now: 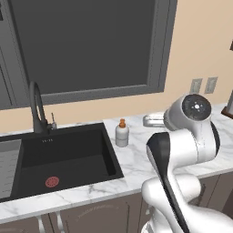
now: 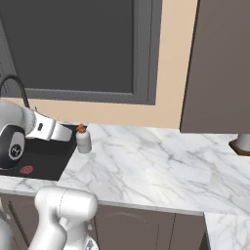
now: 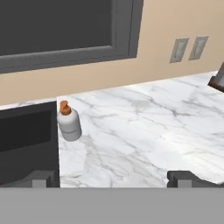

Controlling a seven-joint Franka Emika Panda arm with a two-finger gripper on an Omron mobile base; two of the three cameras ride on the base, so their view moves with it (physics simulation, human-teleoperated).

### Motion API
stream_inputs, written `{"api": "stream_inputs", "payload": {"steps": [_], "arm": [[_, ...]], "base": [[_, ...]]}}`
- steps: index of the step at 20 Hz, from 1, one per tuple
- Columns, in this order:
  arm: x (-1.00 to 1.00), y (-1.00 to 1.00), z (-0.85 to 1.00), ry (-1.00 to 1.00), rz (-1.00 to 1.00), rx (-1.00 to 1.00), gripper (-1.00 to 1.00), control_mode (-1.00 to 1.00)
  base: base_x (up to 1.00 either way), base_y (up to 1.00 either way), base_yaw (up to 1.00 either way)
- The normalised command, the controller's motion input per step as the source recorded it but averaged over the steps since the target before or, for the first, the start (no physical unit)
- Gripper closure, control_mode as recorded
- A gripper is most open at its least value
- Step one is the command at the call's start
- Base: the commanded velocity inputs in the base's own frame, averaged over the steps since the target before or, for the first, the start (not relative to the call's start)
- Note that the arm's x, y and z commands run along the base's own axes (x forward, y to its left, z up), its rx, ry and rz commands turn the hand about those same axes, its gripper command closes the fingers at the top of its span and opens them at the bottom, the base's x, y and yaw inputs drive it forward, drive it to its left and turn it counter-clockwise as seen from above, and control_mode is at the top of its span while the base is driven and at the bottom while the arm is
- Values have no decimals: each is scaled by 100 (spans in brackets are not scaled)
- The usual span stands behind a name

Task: Locate and retrieve the soap dispenser and bar soap from the cabinet. Place them next to the sink.

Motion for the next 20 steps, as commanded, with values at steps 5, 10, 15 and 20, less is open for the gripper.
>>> {"api": "stream_inputs", "payload": {"steps": [5, 10, 15, 20], "arm": [[-28, -14, 41, 20, 2, 15, -100, -100], [-46, 0, 21, 20, 11, 10, -100, -100], [-49, 8, 6, 24, 18, 3, -100, -100], [-28, -1, -1, 11, 13, -6, -100, -100]], "base": [[0, 0, 0], [0, 0, 0], [0, 0, 0], [0, 0, 0]]}}
